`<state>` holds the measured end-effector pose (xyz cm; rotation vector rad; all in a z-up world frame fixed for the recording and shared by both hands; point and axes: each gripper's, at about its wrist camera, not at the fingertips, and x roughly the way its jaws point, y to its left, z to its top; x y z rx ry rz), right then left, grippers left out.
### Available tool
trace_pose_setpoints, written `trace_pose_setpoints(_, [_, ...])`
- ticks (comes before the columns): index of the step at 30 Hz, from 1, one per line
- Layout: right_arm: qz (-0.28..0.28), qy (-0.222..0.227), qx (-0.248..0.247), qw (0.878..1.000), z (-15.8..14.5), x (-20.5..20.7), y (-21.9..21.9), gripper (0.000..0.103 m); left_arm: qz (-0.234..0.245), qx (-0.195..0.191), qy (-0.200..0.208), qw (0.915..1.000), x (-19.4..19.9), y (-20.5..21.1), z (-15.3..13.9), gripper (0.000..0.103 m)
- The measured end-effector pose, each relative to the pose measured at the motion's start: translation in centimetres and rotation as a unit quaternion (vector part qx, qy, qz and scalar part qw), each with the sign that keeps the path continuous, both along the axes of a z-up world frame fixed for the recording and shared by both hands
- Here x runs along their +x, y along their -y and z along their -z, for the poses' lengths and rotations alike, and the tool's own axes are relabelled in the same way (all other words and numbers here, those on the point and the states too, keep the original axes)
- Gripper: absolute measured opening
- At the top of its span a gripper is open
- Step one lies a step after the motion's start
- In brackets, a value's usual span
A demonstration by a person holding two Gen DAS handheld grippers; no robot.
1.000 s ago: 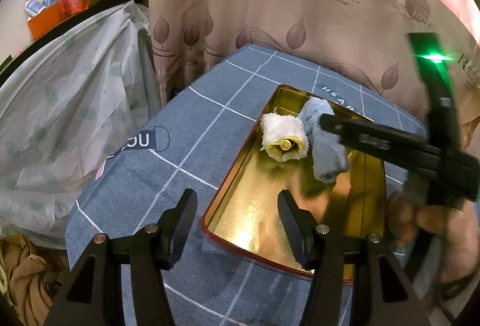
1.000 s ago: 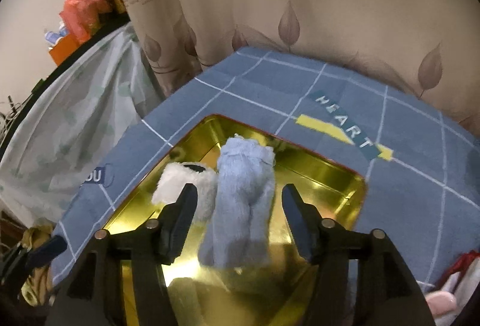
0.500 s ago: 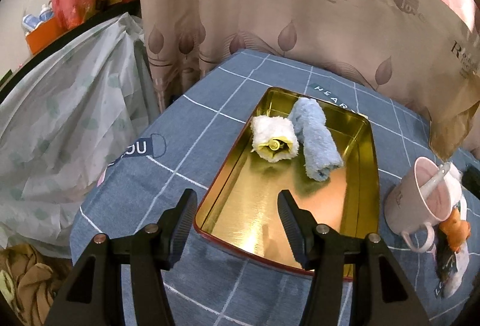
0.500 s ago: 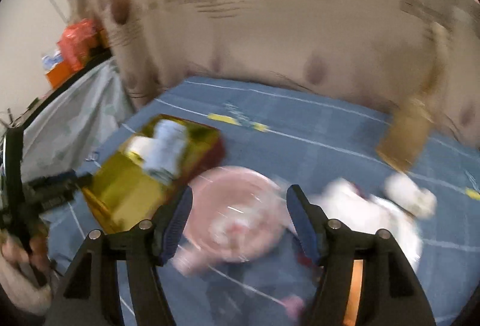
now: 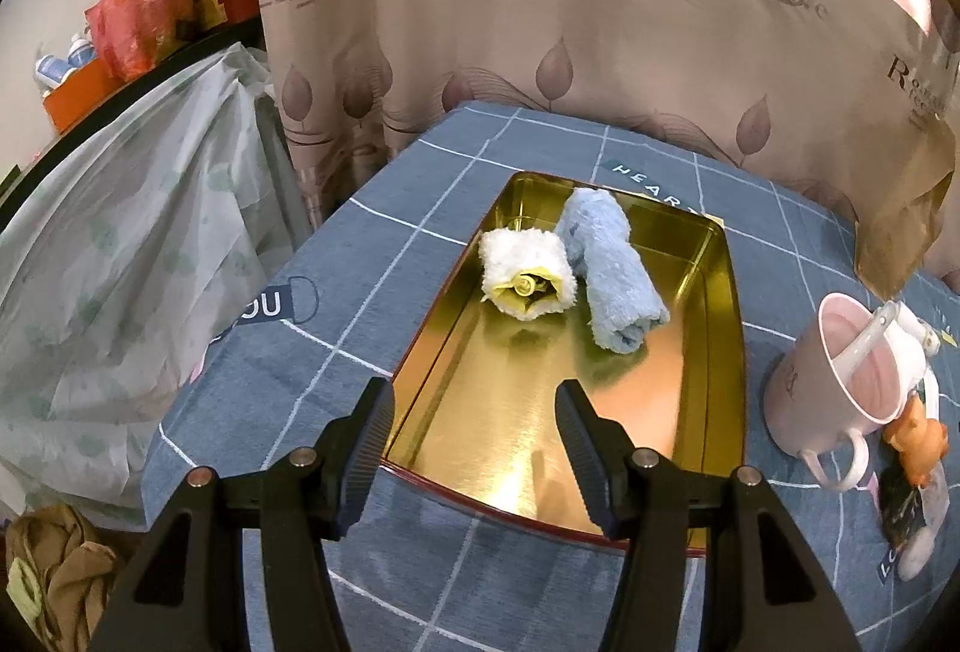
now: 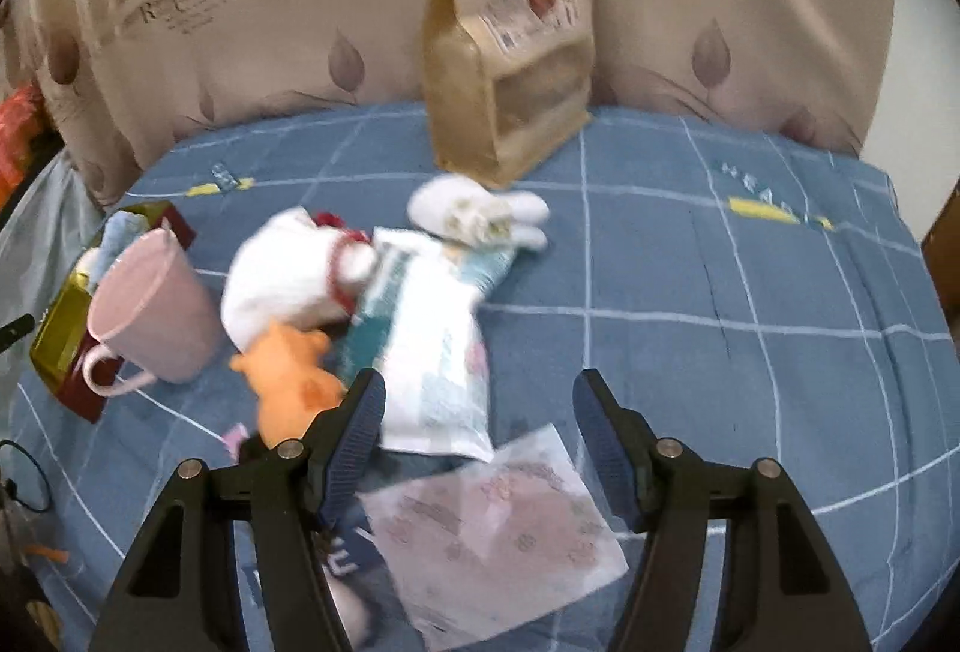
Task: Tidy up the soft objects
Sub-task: 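Move the right gripper to the white-and-green plastic package and grasp it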
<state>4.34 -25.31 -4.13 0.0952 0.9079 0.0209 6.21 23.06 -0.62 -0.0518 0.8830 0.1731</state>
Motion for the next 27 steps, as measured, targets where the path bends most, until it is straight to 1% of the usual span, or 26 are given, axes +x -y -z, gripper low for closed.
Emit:
trace_pose_setpoints(3, [-0.006,-0.008,0.008,1.0,0.8,0.5,-0.1,0.063,0.002,0.003,0.0,1.0,0.0,0.2,0.0,0.057])
trace_pose_setpoints(5, [-0.014,-0.011,0.01,1.0,1.3,1.3,-0.7,0.071,0.003,0.005,0.0,1.0,-0.1,0.4,0.0,0.057])
trace_pose_setpoints(7, [-0.022,-0.012,0.005,1.0,1.5,2.3,-1.5,0.074,0.005,0.006,0.0,1.0,0.0,0.5,0.0,0.057])
trace_pose_setpoints(12, [-0.032,-0.028,-0.001,0.999,2.4,4.9,-2.8,0.075,0.01,0.009,-0.002,0.9999,0.0,0.7,0.1,0.057])
trace_pose_setpoints(15, [-0.03,-0.051,0.005,0.998,3.3,6.6,-3.1,0.075,0.013,0.011,-0.003,0.9998,0.0,0.9,0.1,0.057])
trace_pose_setpoints(19, [-0.026,-0.064,0.007,0.998,4.4,8.0,-3.5,0.076,0.018,0.015,-0.004,0.9997,0.1,1.2,0.2,0.057])
trace_pose_setpoints(21, [-0.022,-0.069,0.012,0.997,5.0,8.3,-3.5,0.073,0.022,0.017,-0.006,0.9996,0.2,1.5,0.3,0.057])
trace_pose_setpoints(23, [-0.016,-0.065,0.024,0.997,5.3,8.1,-3.0,0.059,0.026,0.019,-0.005,0.9995,0.2,1.7,0.3,0.057])
trace_pose_setpoints(25, [-0.006,-0.059,0.018,0.998,5.1,7.9,-2.4,0.055,0.033,0.021,-0.003,0.9992,0.1,2.2,0.1,0.057])
trace_pose_setpoints(27, [0.001,-0.054,0.01,0.998,5.0,7.4,-1.5,0.054,0.045,0.023,0.0,0.9987,-0.1,3.1,-0.2,0.057])
